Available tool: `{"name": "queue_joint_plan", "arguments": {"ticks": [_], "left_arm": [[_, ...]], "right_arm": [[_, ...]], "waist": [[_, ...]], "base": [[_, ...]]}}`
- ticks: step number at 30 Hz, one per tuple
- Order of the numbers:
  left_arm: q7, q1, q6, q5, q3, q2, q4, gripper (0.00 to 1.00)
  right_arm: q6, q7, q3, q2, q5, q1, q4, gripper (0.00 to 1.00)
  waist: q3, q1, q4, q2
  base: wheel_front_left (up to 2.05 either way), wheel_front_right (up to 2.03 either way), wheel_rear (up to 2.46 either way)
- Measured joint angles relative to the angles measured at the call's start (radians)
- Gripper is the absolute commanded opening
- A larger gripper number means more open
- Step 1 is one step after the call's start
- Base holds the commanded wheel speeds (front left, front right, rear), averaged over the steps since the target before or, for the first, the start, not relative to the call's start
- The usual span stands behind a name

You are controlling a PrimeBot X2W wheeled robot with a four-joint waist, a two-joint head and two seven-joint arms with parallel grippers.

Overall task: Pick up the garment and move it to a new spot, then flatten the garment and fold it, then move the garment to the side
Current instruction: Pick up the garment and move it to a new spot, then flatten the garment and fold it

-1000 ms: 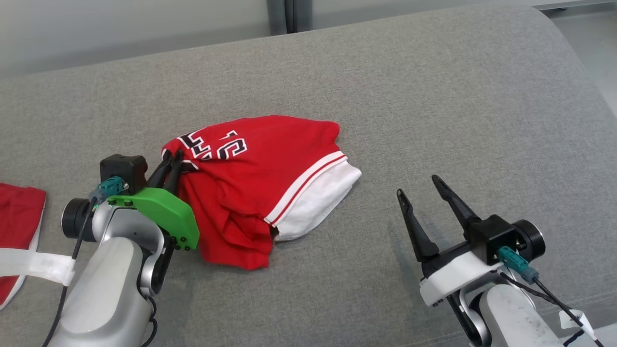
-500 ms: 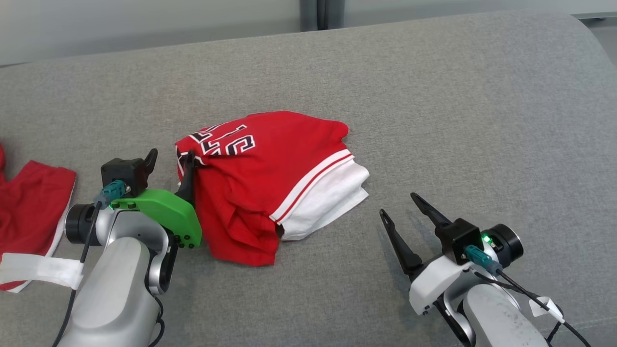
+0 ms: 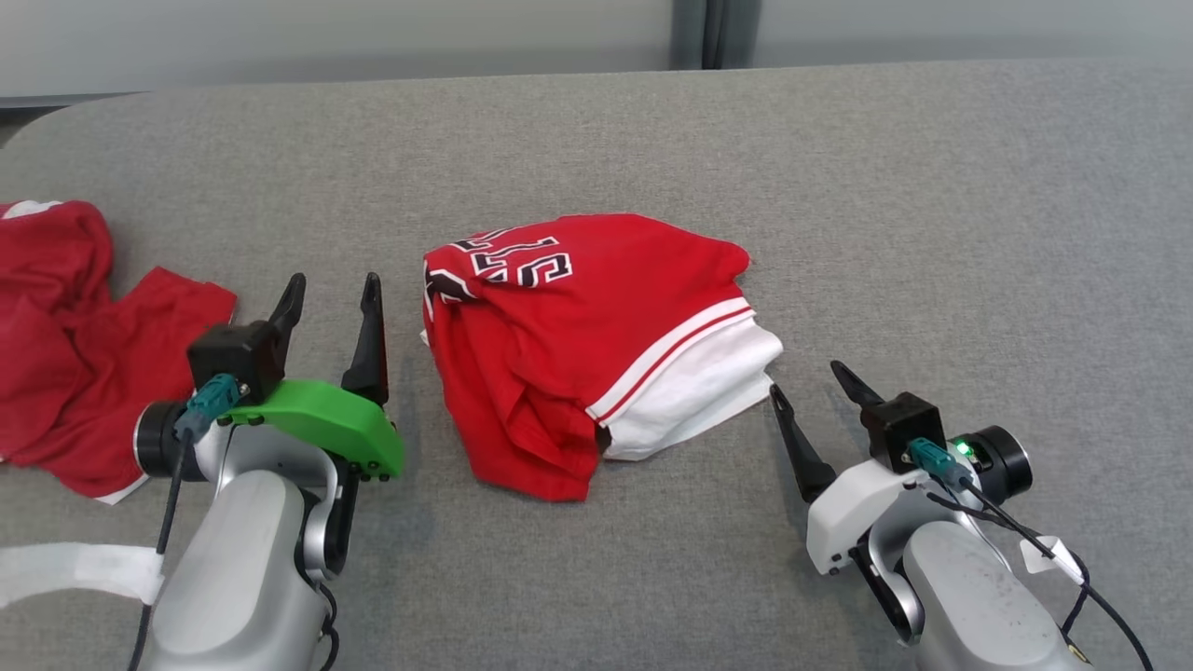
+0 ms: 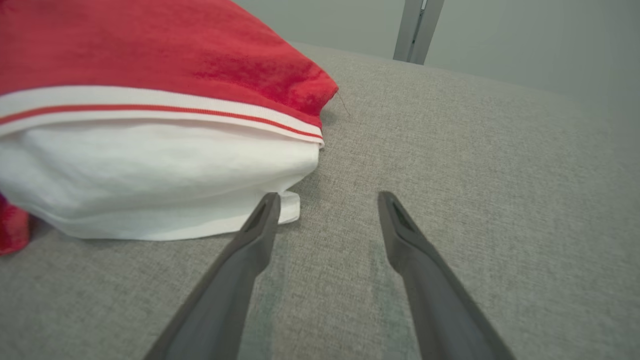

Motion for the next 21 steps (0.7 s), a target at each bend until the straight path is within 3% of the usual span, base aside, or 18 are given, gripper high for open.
{"name": "queue_joint_plan", "arguments": {"ticks": [13, 16, 17, 19, 21], "left_arm": [[-0.026, 0.125, 0.001, -0.002, -0.046, -0.029, -0.105, 1.00], [-0.029, 0.145, -0.010, -0.002, -0.067, -0.029, -0.123, 1.00], [-0.028, 0.155, -0.015, -0.002, -0.073, -0.029, -0.128, 1.00], [-0.021, 0.173, -0.021, -0.010, -0.085, -0.029, -0.140, 1.00], [-0.007, 0.187, -0.029, -0.016, -0.100, -0.030, -0.147, 1.00]], "right_arm": [[-0.022, 0.004, 0.019, 0.002, 0.037, -0.054, 0.135, 1.00], [-0.022, 0.004, 0.039, 0.002, 0.062, -0.071, 0.146, 0.91], [-0.022, 0.004, 0.045, 0.002, 0.072, -0.075, 0.150, 0.82], [-0.022, 0.004, 0.051, 0.002, 0.092, -0.076, 0.159, 0.47], [-0.021, 0.004, 0.057, 0.002, 0.108, -0.076, 0.173, 0.23]], "waist": [[-0.003, 0.0000, 0.073, 0.0000], [-0.002, 0.0000, 0.080, 0.0000], [-0.002, 0.0000, 0.081, 0.0000], [-0.002, 0.0000, 0.082, 0.0000], [-0.002, 0.0000, 0.083, 0.0000]], "base": [[0.00, 0.00, 0.00], [0.00, 0.00, 0.00], [0.00, 0.00, 0.00], [0.00, 0.00, 0.00], [0.00, 0.00, 0.00]]}}
